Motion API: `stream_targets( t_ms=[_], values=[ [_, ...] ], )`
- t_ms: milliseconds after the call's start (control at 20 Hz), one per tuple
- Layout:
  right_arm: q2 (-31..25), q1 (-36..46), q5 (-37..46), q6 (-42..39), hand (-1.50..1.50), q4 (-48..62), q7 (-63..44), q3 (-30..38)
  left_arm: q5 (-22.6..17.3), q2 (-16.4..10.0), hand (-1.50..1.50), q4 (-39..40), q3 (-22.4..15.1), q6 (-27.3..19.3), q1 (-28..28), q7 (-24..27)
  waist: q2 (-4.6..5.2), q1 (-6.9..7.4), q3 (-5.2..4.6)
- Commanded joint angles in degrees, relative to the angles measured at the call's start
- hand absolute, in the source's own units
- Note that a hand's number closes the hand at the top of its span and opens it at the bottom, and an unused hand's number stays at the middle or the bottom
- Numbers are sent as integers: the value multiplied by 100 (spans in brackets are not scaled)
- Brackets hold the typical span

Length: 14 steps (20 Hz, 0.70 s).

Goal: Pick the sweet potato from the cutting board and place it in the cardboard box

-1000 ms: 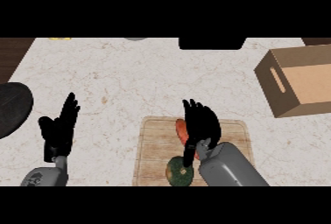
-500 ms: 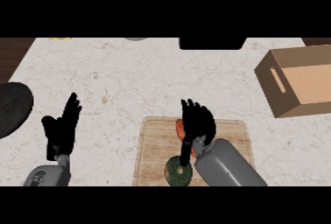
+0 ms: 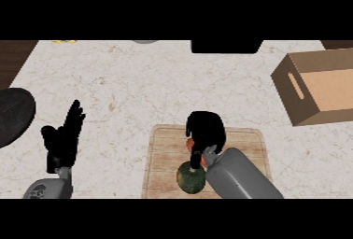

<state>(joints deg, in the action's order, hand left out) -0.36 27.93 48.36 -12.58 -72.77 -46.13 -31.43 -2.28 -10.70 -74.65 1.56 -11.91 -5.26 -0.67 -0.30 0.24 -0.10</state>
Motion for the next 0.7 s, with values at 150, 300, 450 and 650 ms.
stream_targets(
  t_ms=[150,300,450,650],
  values=[
    [-19,131,502,428,150,500,727,234,68,135,0,-99,34,81,259,84,33,7,10],
    [-1690,-1311,44,-121,150,-1278,2254,-639,-1,18,0,61,220,-53,18,-94,-35,-331,16],
    [-2639,-1516,-135,-209,150,-1623,3393,-700,-26,-85,0,-24,339,-106,75,-158,-104,-510,35],
    [-3992,-2044,-377,379,150,-2299,4893,-285,1,17,0,-128,262,-132,260,-76,-105,-593,42]
  ],
)
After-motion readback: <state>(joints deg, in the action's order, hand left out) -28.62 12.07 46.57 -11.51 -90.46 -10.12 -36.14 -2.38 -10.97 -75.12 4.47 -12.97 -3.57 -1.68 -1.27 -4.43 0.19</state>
